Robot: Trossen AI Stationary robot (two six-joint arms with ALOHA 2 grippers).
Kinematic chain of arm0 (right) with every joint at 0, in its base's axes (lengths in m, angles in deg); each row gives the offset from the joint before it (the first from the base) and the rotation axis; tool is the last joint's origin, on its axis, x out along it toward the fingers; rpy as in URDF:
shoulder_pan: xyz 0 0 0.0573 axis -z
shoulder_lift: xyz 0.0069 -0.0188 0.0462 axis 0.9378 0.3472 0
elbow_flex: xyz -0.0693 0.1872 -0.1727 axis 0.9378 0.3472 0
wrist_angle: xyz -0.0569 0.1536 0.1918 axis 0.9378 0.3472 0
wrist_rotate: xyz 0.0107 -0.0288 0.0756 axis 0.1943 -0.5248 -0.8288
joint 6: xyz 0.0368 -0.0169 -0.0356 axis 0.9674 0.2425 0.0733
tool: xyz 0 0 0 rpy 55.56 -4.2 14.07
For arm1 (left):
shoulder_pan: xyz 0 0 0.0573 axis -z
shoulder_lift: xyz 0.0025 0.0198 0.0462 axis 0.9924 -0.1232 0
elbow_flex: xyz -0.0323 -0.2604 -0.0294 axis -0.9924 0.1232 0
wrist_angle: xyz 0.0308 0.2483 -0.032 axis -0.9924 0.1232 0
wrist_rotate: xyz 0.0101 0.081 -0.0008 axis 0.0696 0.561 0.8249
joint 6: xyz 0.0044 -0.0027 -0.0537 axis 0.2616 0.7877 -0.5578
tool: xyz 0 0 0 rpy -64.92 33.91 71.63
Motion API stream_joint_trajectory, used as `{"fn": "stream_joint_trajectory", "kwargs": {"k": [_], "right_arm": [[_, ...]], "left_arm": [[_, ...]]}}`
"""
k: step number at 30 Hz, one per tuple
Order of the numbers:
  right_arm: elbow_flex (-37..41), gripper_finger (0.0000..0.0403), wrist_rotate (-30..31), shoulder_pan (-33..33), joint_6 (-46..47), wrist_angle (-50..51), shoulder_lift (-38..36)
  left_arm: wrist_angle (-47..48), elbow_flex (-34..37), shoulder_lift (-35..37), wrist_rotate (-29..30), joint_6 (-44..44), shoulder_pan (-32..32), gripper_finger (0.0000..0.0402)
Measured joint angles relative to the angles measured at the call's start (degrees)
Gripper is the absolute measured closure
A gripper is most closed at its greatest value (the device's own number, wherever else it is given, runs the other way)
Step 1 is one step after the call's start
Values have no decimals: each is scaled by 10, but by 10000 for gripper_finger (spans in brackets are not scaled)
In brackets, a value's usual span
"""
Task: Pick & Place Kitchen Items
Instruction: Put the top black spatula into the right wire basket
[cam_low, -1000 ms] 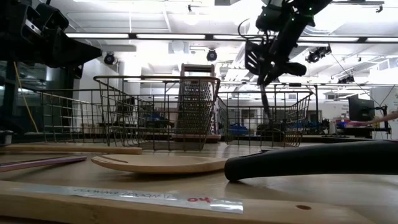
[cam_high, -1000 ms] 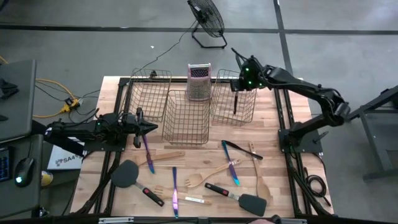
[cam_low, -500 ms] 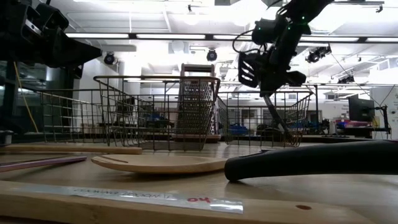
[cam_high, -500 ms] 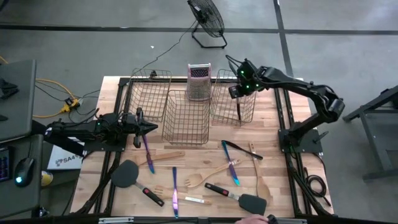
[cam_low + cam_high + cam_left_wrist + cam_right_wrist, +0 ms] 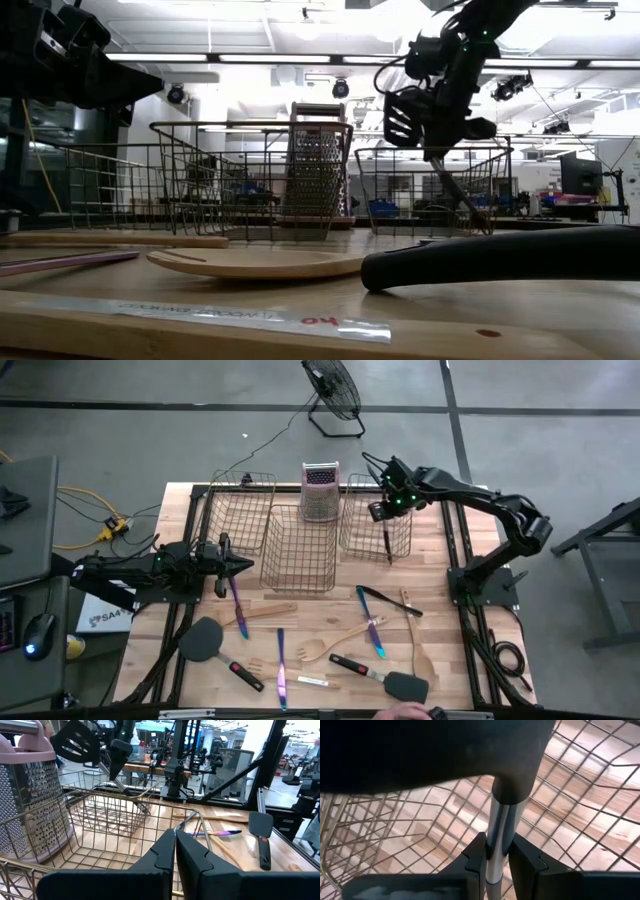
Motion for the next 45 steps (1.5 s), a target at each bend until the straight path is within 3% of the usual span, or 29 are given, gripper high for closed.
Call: {"fn": "stream_joint_trajectory", "kwargs": {"k": [12,31,45], "right_arm": [[0,350,22,3,-55,47,19],[0,349,18,9,-259,63,19],[0,298,45,6,-270,59,19]], "left_arm": [[0,0,0,0,0,0,387],[0,0,0,0,0,0,387],[0,0,0,0,0,0,387]]}}
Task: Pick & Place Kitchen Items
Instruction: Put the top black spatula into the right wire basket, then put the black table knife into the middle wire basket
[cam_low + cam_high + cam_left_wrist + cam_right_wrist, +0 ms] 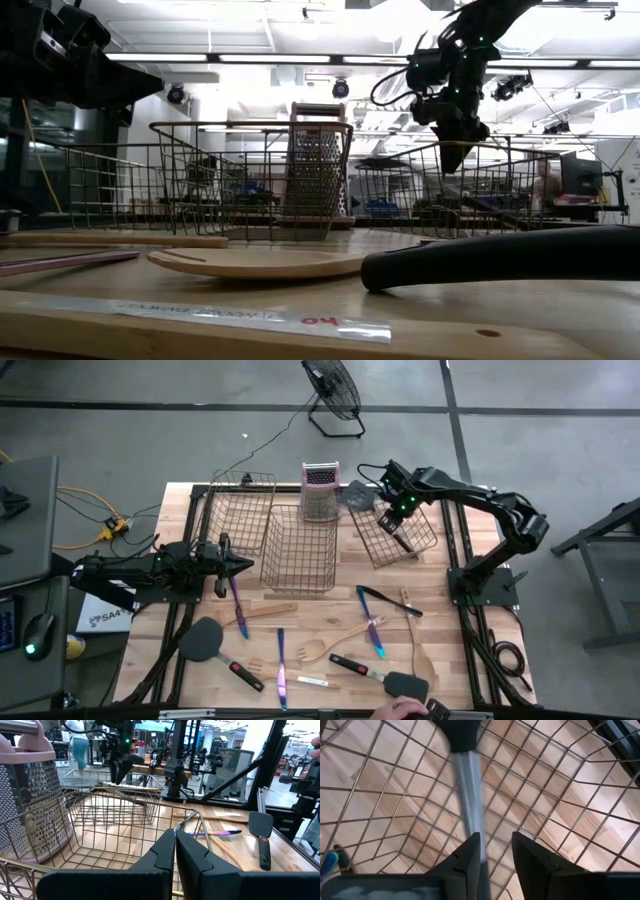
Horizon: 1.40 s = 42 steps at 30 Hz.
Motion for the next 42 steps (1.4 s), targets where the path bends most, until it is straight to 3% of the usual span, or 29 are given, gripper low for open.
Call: {"fn": "stream_joint_trajectory", "kwargs": {"k": [34,42], "right_arm": [[4,296,12,-9,33,31,-86],[78,238,12,-44,27,0,-176]], "left_arm": [[0,0,0,0,0,0,387],[0,0,0,0,0,0,387]]}}
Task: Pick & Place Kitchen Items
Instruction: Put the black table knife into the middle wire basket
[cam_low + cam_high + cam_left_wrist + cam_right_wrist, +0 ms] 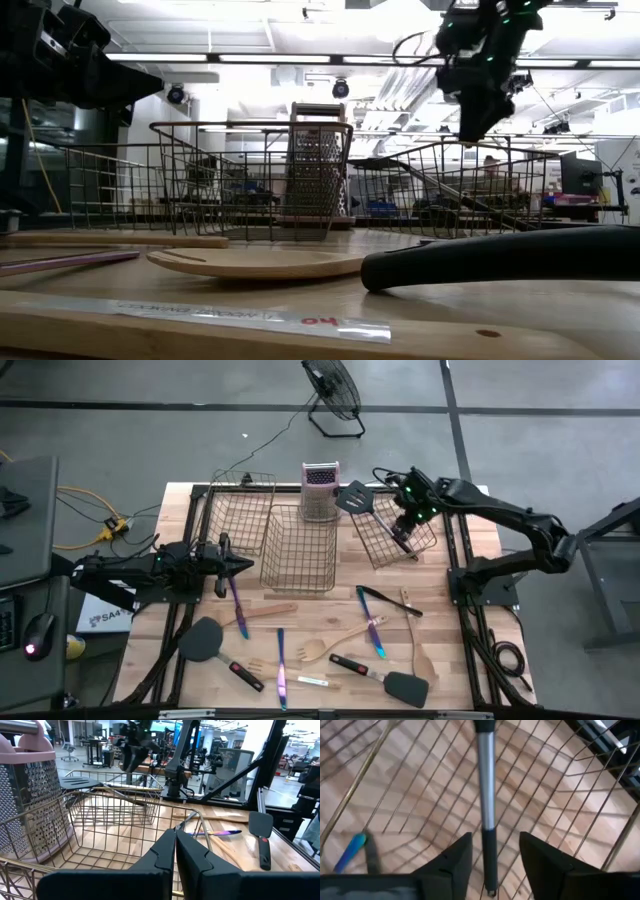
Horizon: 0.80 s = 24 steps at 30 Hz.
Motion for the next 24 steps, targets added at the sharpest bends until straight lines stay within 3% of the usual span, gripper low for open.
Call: {"fn": "stream_joint_trajectory", "kwargs": {"k": [5,10,17,24], "right_arm": [[24,197,-1,-27,-12,8,-67],[26,190,-1,-66,-8,40,-122],[26,196,-31,-173,61,104,-166],[26,197,-64,-303,143,125,-160]], "left_arm": [[0,0,0,0,0,0,387],[0,0,0,0,0,0,387],[0,0,0,0,0,0,387],[0,0,0,0,0,0,387]]}}
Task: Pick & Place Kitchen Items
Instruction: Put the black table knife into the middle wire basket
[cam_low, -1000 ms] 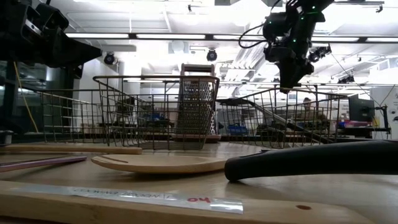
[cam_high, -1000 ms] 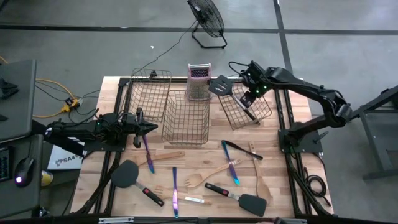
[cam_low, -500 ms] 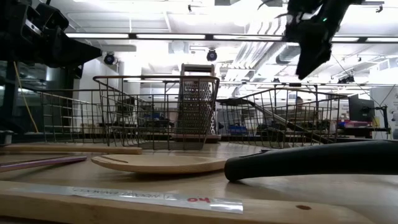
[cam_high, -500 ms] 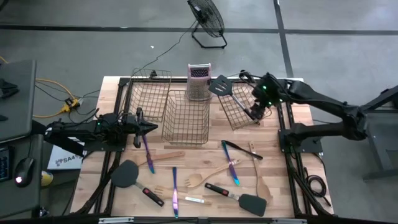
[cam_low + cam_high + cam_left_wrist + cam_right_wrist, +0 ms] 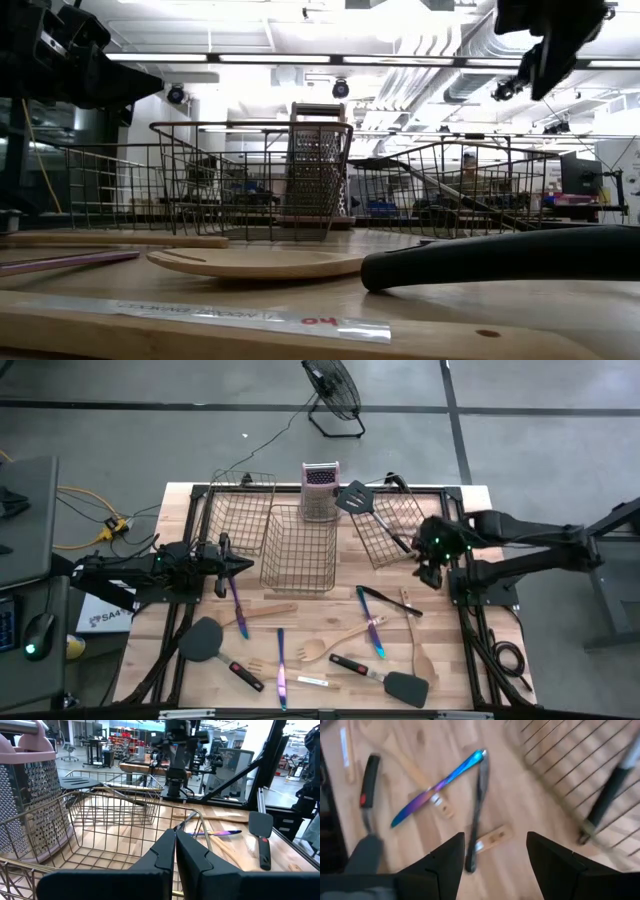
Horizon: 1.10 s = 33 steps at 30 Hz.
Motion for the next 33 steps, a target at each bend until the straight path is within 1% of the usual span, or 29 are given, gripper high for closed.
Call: {"fn": "stream_joint_trajectory", "kwargs": {"k": [4,10,15,18,24,29,33], "right_arm": [[0,197,0,-57,73,0,22],[0,197,9,-115,162,0,75],[0,197,8,-143,204,0,125],[0,197,19,-157,220,-1,152],[0,197,22,-190,295,-13,190],[35,197,19,-222,359,-77,200],[78,197,8,-234,374,-142,204]], "left_arm": [[0,0,0,0,0,0,387],[0,0,0,0,0,0,387],[0,0,0,0,0,0,387],[0,0,0,0,0,0,387],[0,0,0,0,0,0,387],[0,0,0,0,0,0,387],[0,0,0,0,0,0,387]]}}
